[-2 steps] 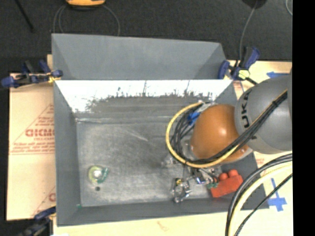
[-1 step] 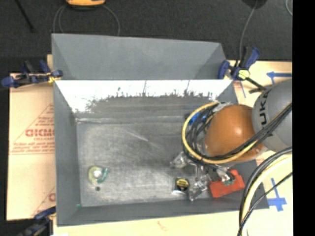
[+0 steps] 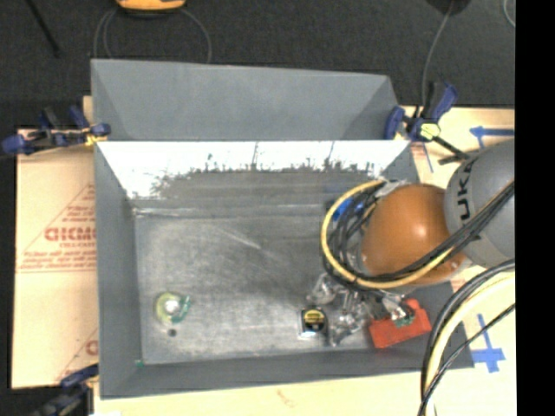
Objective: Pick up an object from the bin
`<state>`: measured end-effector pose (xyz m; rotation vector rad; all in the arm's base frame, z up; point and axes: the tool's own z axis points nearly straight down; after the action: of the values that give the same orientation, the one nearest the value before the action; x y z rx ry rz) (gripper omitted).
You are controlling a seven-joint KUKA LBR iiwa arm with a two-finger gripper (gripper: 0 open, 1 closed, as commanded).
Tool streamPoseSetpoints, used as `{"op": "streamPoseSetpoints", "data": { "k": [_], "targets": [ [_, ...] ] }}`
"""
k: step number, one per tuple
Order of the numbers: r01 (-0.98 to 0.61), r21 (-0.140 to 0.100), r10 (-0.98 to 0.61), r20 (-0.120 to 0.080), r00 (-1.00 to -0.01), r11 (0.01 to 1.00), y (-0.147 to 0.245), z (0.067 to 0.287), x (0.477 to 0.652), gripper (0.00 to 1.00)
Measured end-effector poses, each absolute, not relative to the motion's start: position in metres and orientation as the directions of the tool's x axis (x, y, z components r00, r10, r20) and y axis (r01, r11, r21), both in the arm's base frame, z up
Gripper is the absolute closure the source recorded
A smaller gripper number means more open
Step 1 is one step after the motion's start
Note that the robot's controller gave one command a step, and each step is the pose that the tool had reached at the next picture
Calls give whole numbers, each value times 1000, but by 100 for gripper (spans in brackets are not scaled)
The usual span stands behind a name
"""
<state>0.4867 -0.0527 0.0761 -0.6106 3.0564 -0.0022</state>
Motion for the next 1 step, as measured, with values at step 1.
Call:
{"op": "streamPoseSetpoints", "data": {
  "k": [1],
  "targets": [
    [-269,-4,-269,-10,-963,963,-44,192,490,100]
  ]
}}
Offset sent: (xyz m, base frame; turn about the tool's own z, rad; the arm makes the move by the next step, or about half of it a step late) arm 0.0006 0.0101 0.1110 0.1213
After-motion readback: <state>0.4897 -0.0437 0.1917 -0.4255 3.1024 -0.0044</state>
